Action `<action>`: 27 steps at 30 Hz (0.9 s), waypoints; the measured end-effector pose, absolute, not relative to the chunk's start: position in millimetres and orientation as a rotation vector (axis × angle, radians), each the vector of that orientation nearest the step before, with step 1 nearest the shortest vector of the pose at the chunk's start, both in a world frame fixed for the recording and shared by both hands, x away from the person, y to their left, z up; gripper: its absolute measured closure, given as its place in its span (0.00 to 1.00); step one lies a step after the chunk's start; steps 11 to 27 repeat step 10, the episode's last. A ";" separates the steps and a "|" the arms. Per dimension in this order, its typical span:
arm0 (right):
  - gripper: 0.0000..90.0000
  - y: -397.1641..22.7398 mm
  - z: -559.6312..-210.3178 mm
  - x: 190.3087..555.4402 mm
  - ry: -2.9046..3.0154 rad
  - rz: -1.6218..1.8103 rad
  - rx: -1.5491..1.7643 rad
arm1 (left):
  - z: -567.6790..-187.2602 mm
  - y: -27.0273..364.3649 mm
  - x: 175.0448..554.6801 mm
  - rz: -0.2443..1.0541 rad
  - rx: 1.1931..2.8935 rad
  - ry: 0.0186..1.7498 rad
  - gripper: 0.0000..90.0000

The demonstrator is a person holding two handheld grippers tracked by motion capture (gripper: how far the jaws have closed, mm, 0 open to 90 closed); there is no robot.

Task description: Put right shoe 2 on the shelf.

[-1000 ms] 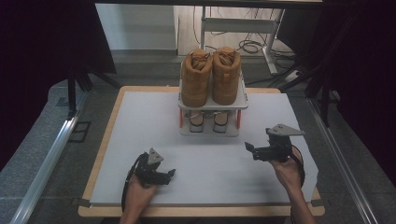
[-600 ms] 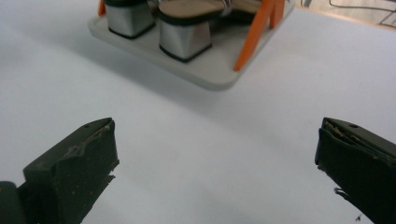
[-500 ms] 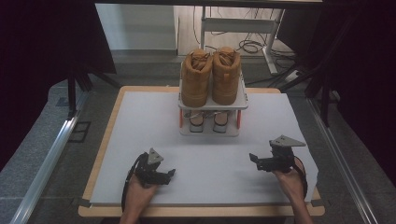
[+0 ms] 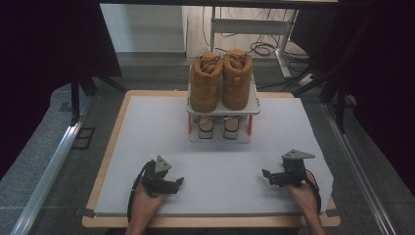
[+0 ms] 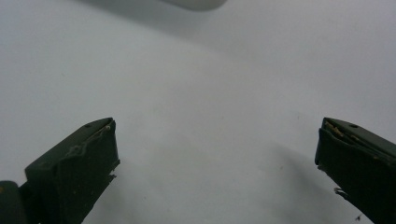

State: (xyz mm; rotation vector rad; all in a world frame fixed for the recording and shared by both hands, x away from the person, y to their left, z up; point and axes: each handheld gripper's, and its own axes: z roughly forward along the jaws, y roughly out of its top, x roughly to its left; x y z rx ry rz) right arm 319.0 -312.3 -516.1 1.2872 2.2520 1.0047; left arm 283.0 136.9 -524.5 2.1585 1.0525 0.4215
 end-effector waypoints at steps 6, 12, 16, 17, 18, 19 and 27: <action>0.00 -308.4 -522.5 320.1 2.281 0.938 1.278 | -524.5 136.8 283.0 0.422 2.158 1.053 0.16; 0.00 -308.0 -522.8 319.8 2.281 0.932 1.271 | -524.5 137.3 283.4 0.417 2.161 1.054 0.16; 0.00 -308.0 -522.8 319.8 2.281 0.932 1.271 | -524.5 137.3 283.4 0.417 2.161 1.054 0.16; 0.00 -308.0 -522.8 319.8 2.281 0.932 1.271 | -524.5 137.3 283.4 0.417 2.161 1.054 0.16; 0.00 -308.0 -522.8 319.8 2.281 0.932 1.271 | -524.5 137.3 283.4 0.417 2.161 1.054 0.16; 0.00 -308.0 -522.8 319.8 2.281 0.932 1.271 | -524.5 137.3 283.4 0.417 2.161 1.054 0.16; 0.00 -308.0 -522.8 319.8 2.281 0.932 1.271 | -524.5 137.3 283.4 0.417 2.161 1.054 0.16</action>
